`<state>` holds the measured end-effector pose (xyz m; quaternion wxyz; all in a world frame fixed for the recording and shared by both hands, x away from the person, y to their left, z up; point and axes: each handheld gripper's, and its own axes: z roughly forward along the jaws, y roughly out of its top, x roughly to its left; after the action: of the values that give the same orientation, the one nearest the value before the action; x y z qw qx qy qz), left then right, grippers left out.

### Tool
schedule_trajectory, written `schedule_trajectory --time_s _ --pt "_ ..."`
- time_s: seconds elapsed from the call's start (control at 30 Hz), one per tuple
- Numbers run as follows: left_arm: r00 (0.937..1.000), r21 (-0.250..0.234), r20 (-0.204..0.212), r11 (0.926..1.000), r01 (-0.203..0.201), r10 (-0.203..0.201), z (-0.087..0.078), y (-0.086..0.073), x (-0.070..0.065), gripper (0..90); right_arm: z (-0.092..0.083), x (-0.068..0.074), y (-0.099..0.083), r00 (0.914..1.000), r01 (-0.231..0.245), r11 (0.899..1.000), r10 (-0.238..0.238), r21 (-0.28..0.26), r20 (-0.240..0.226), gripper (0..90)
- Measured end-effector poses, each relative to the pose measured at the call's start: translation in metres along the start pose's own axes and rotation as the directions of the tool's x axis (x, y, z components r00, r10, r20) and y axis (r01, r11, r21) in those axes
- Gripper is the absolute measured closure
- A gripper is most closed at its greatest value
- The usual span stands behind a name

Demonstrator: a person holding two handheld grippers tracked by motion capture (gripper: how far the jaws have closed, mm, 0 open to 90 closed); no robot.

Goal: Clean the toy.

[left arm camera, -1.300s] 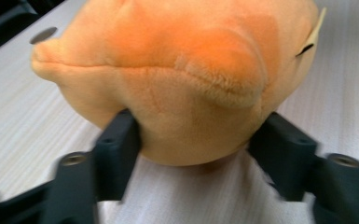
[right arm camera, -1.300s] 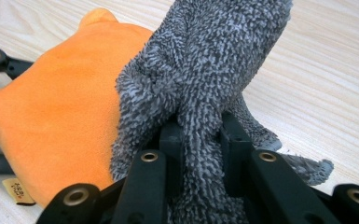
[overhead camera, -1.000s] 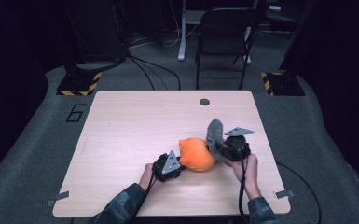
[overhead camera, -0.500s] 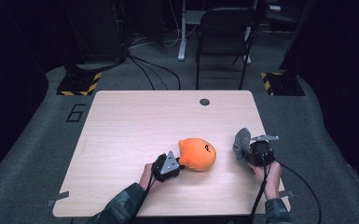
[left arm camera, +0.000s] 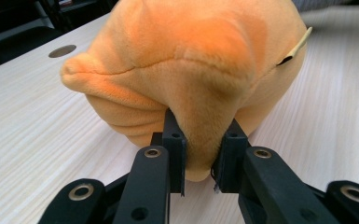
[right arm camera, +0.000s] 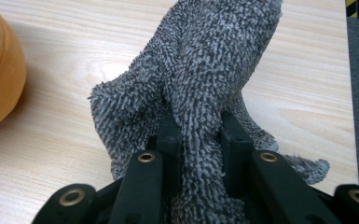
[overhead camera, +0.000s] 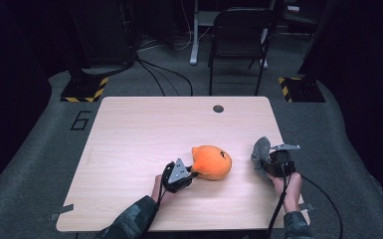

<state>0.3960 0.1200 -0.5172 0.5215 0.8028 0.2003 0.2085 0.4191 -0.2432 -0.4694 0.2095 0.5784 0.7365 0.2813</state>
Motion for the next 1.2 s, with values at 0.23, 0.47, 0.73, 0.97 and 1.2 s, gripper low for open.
schedule_trajectory --time_s 0.23,0.47,0.73,0.97,1.2 --pt "0.9912 -0.041 0.054 0.9916 0.123 -0.120 -0.013 0.017 0.006 78.1 -0.002 -0.002 0.000 1.0000 -0.006 1.000 0.006 -0.004 0.003 73.7" --pt "0.9672 0.003 0.097 0.9719 0.236 -0.235 -0.026 0.033 0.018 77.8 -0.003 -0.002 0.001 1.0000 -0.006 1.000 0.006 -0.010 0.004 73.7" --pt "0.9282 0.062 0.118 0.9356 0.348 -0.353 -0.032 0.043 0.024 77.7 -0.006 0.001 0.002 0.9999 -0.001 1.000 0.001 -0.027 0.010 73.8" --pt "0.8922 0.144 0.128 0.8983 0.415 -0.433 -0.027 0.044 0.023 77.8 -0.013 0.005 0.008 1.0000 -0.007 0.999 0.006 -0.052 -0.007 74.5" --pt "0.8722 0.205 0.114 0.8702 0.448 -0.476 -0.015 0.034 0.027 77.5 -0.036 0.039 0.026 0.9939 0.070 0.990 -0.080 -0.121 -0.076 74.5"
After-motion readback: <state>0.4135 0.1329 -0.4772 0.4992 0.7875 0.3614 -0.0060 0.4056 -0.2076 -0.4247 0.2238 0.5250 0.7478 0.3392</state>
